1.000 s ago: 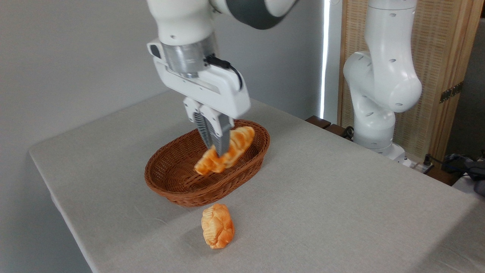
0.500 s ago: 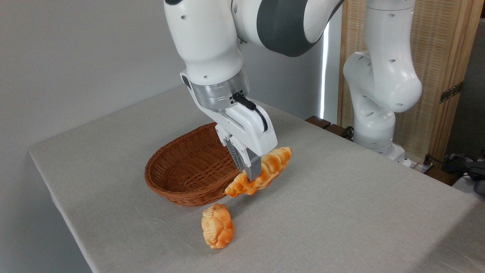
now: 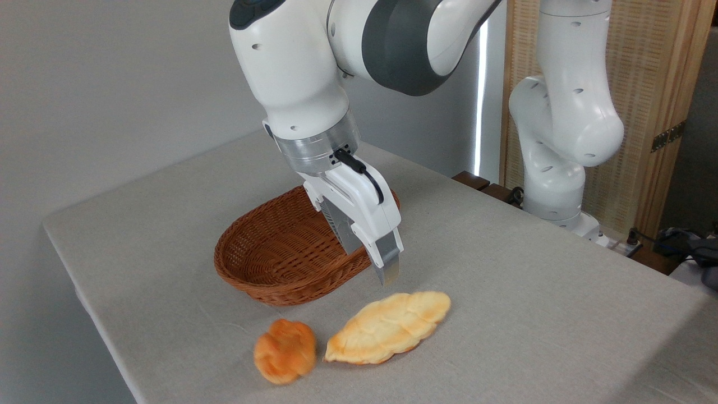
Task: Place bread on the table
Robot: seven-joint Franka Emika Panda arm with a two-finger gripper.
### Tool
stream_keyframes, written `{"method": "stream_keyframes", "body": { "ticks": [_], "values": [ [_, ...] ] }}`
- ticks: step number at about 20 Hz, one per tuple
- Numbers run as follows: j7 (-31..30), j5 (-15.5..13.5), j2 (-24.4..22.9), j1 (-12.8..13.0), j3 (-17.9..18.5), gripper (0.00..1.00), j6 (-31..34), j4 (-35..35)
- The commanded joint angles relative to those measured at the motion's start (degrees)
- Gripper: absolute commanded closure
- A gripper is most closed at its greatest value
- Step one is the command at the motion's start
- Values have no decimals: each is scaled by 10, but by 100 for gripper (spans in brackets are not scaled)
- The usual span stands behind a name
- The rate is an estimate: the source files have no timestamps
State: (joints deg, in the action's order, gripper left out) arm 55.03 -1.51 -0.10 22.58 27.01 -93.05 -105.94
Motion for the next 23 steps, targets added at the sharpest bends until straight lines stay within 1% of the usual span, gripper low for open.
{"method": "stream_keyframes", "body": {
  "ticks": [1, 5, 7, 9, 12, 13, 14, 15, 17, 23],
  "values": [
    [6, 10, -7, 4, 0, 0, 12, 1],
    [-5, 10, -9, 4, -16, 0, 2, 13],
    [-26, 9, -9, 4, -21, 0, -4, 25],
    [-65, 3, -10, 4, -28, 0, -33, 27],
    [-121, 2, -8, 4, -35, 0, -91, 26],
    [-141, -4, -6, 4, -47, 0, -110, 26],
    [-162, -11, -2, 4, -51, 0, -129, 26],
    [-180, -12, 4, 4, -52, 0, -141, 26],
    [-186, -12, 5, 4, -57, 0, -146, 26],
    [-181, -12, 5, 1, -53, 0, -144, 26]
  ]
}}
